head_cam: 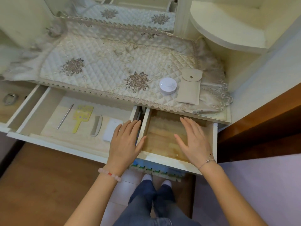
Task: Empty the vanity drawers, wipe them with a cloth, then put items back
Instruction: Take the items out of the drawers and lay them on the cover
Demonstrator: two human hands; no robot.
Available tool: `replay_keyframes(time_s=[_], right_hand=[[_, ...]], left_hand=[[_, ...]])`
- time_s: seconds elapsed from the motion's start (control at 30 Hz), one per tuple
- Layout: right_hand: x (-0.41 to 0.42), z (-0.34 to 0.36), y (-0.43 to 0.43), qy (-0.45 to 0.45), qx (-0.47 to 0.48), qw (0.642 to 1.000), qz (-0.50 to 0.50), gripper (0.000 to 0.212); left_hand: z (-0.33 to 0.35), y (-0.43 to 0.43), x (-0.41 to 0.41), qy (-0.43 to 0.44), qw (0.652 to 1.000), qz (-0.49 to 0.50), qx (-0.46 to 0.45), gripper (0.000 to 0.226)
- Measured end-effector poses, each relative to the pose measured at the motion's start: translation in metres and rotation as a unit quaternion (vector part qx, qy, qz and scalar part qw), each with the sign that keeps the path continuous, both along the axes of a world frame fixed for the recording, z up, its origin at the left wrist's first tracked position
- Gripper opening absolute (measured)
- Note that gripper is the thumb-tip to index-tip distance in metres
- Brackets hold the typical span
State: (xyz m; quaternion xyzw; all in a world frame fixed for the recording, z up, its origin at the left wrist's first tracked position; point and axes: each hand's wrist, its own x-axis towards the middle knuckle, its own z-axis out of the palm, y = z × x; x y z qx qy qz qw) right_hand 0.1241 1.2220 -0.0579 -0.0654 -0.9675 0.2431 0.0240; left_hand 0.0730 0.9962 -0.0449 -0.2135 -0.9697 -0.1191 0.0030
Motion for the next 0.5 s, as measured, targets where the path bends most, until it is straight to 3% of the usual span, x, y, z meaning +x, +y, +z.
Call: replay_keyframes(time_s=[0.5], right_hand=[[-0.047,0.002,-0.081,0.001,-0.016,0.994,0.111,0.059]], left_hand=[[0.005,-0.089,0.005,0.022,0.991,0.131,-0.003,0.056]])
